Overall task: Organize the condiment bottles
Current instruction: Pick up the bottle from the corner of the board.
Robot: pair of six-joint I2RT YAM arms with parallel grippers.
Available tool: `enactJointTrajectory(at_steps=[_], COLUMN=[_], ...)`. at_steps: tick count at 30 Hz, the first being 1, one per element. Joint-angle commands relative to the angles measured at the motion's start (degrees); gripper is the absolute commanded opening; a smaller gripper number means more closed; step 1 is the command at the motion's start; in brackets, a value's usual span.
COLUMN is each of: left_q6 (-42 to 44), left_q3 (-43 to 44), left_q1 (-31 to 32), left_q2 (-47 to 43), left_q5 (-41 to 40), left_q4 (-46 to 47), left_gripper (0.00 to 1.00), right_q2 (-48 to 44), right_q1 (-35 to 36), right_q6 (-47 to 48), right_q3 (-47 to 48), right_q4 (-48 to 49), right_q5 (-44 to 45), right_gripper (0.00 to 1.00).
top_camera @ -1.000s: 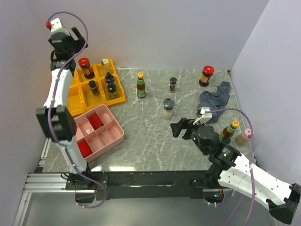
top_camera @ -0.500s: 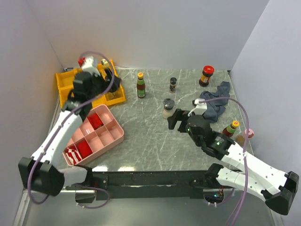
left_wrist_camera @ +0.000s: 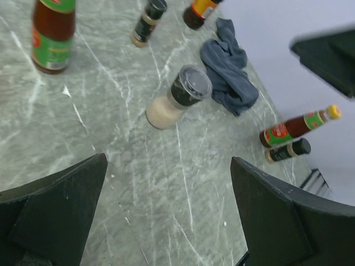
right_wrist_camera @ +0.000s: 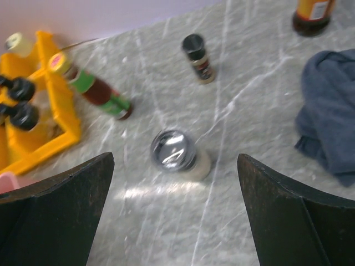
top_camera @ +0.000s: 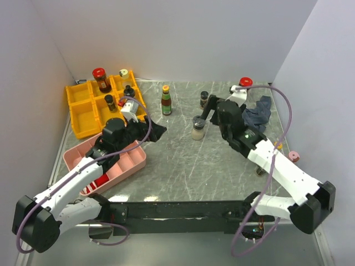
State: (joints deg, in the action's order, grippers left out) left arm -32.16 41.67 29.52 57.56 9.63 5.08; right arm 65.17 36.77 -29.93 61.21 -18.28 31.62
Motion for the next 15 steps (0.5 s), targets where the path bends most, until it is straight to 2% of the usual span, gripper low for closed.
enactJointTrajectory(at_steps=[1, 7, 15], left_q6=[-1.33, 0.17, 2.89], left_q3=[-4.39, -8.71, -9.07], left_q1=[0.71, 2.82, 8.36], left_q2=[-0.78, -1.22, -0.96], left_q5=[2.24, -1.10, -3.12], left_q4=[10.39, 12.67, 11.01], left_gripper=[1.00, 0.99, 0.99], right_q2=[5.12, 18.56, 39.85], right_q1=[-7.91, -19.17, -29.38], right_q6=[3.74, 6.02, 6.90], right_q3=[4.70, 14.80, 35.89], right_q4=[4.83, 5.10, -1.14], right_q5=[0.12, -0.76, -2.16], right_gripper=[1.00, 1.00, 1.00])
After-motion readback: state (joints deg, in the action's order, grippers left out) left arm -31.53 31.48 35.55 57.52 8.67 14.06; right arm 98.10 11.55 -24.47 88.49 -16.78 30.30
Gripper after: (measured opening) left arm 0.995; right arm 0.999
